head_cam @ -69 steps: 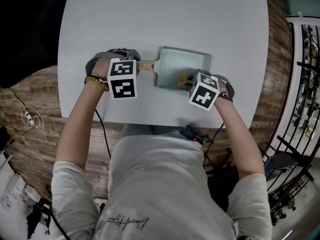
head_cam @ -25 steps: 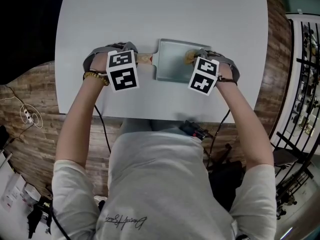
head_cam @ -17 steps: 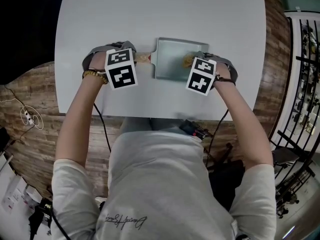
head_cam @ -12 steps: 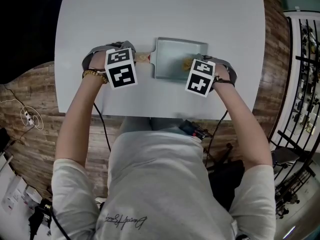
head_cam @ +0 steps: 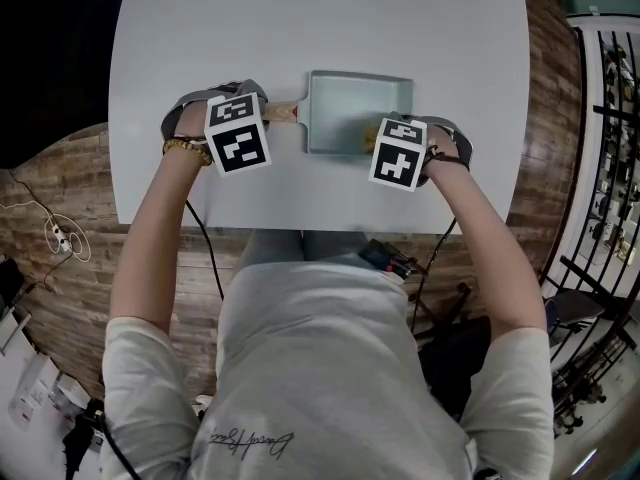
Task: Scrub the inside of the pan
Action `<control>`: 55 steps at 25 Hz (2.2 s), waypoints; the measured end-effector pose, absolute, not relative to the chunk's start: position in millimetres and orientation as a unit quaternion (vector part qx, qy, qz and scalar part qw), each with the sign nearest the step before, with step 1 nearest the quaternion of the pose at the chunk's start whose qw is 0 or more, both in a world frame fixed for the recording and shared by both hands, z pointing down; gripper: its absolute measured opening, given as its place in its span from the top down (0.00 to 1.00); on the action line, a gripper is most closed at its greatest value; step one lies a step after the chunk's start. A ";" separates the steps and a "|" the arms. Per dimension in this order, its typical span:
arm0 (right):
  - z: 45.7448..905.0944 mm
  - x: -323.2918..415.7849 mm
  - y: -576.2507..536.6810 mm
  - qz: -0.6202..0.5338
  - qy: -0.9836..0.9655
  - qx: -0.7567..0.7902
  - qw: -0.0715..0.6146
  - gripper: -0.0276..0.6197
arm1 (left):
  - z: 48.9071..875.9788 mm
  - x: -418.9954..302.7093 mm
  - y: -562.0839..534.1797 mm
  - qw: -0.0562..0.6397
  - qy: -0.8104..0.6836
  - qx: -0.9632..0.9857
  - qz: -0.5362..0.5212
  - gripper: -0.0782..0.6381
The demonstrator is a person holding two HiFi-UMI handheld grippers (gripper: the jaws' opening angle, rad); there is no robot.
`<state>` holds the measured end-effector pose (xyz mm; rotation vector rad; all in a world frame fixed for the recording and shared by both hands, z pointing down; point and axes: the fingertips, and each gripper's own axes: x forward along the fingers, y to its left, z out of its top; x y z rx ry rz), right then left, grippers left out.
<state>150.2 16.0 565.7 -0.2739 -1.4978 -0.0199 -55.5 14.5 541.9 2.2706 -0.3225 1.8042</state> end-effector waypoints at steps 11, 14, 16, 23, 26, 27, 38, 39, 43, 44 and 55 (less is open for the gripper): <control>565.2 148.5 17.7 0.010 -0.688 -0.108 0.718 0.85 | 541.6 -55.7 16.4 0.111 -0.106 0.774 0.615 0.67; 565.9 146.7 17.1 0.011 -0.687 -0.104 0.719 0.85 | 542.0 -57.1 16.4 0.108 -0.099 0.774 0.616 0.67; 565.1 146.9 17.6 0.015 -0.687 -0.103 0.719 0.85 | 541.3 -56.6 16.9 0.107 -0.095 0.776 0.614 0.67; 567.2 144.4 19.4 0.018 -0.692 -0.098 0.715 0.85 | 544.1 -58.0 19.4 0.089 -0.075 0.778 0.618 0.67; 566.3 143.2 19.1 0.028 -0.696 -0.097 0.711 0.85 | 544.2 -58.2 19.3 0.082 -0.067 0.777 0.621 0.66; 565.7 142.3 19.0 0.031 -0.698 -0.096 0.709 0.85 | 543.8 -58.6 19.7 0.080 -0.065 0.776 0.622 0.66; 561.4 136.6 15.6 0.045 -0.714 -0.074 0.695 0.85 | 521.3 -54.9 18.6 0.070 -0.065 0.788 0.608 0.63; 559.7 136.6 14.4 0.047 -0.718 -0.068 0.692 0.85 | 516.7 -53.8 17.8 0.071 -0.070 0.791 0.603 0.63; 550.4 134.1 9.4 0.052 -0.733 -0.043 0.677 0.85 | 505.6 -52.3 13.7 0.083 -0.112 0.803 0.579 0.71; 547.3 132.6 8.4 0.054 -0.737 -0.036 0.673 0.85 | 504.2 -51.6 13.7 0.086 -0.123 0.807 0.571 0.73; 505.8 123.6 7.7 0.095 -0.794 0.049 0.599 0.85 | 482.2 -36.9 22.6 0.094 -0.216 0.831 0.503 0.87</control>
